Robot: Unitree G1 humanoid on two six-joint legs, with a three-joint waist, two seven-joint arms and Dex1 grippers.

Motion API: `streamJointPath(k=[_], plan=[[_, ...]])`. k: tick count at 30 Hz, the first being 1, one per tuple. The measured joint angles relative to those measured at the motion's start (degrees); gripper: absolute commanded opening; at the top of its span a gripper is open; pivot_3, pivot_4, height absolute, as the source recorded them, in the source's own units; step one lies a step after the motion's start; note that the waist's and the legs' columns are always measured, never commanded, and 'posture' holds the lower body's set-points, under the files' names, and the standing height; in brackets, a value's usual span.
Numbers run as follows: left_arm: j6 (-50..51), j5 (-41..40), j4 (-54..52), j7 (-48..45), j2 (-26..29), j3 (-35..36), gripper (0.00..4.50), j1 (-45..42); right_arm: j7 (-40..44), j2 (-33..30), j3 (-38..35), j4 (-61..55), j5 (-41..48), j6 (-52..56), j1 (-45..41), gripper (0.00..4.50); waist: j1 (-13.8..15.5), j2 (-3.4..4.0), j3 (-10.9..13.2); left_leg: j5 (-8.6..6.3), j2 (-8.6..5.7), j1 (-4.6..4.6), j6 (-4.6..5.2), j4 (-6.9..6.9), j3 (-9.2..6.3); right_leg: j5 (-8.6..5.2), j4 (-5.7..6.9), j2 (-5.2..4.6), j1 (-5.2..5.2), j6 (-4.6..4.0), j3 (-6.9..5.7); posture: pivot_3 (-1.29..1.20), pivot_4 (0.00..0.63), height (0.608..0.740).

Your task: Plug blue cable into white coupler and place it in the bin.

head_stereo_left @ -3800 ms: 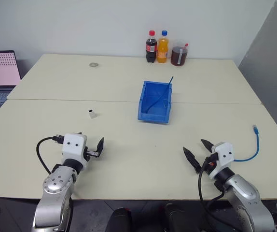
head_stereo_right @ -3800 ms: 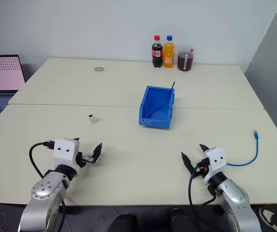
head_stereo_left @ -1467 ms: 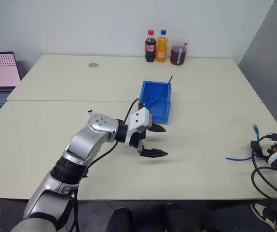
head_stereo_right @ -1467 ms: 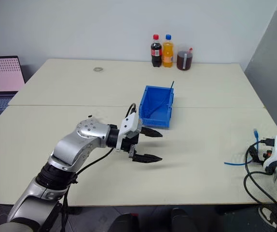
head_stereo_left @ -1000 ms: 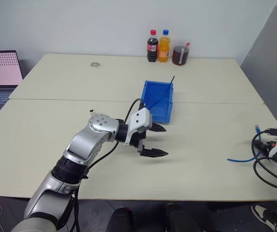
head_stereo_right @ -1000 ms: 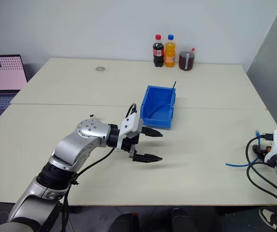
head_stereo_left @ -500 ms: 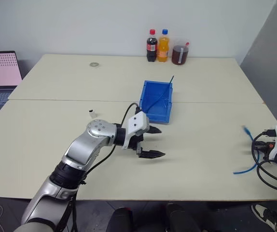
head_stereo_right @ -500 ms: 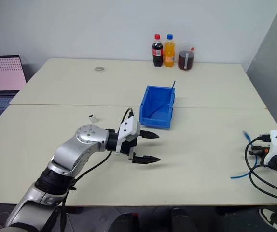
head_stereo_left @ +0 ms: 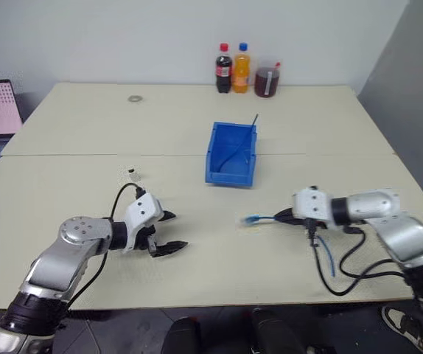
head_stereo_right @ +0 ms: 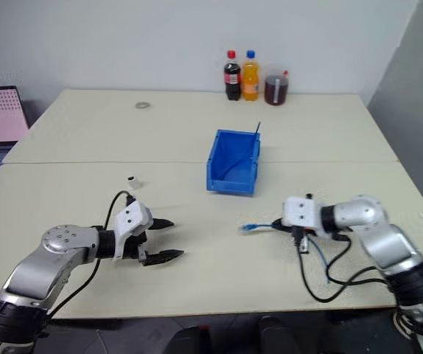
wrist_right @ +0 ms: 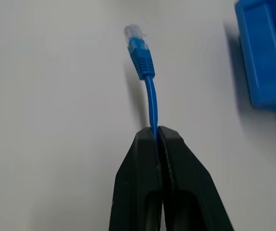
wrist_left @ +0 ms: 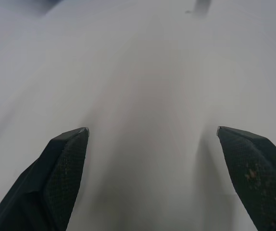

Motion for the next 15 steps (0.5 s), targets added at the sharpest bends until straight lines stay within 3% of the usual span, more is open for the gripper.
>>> streamJointPath(k=[5, 11, 15], plan=[[0.03, -0.41, -0.55, 1.48, 0.22, 3.64, 4.5, 3.87, 0.68, 8.74, 5.19, 7.74, -3.26, -3.47, -5.22, 0.02, 1.43, -0.02, 0.0, 0.0, -0.03, -0.13, 0.0, -0.01, -0.08, 0.1, 0.01, -0.07, -0.08, -0.19, -0.06, 0.0, 0.15, 0.74], [0.66, -1.54, -3.55, 1.57, 0.17, 4.48, 4.5, 6.69, 0.93, 12.87, 7.32, 14.36, -5.66, -5.2, -6.71, 0.02, 1.66, -0.02, -0.01, 0.0, 0.0, -0.1, 0.0, 0.0, -0.07, 0.1, 0.06, -0.07, -0.06, -0.23, -0.14, 0.0, 0.15, 0.74], [1.42, -1.69, -5.0, 2.26, -0.24, 4.47, 4.5, 6.72, 1.83, 14.41, 7.27, 15.82, -5.45, -3.77, -7.68, 0.74, 1.48, -0.02, -0.01, 0.0, 0.01, -0.07, 0.0, 0.0, -0.09, 0.1, 0.09, -0.06, -0.07, -0.24, -0.17, 0.0, 0.15, 0.74]])
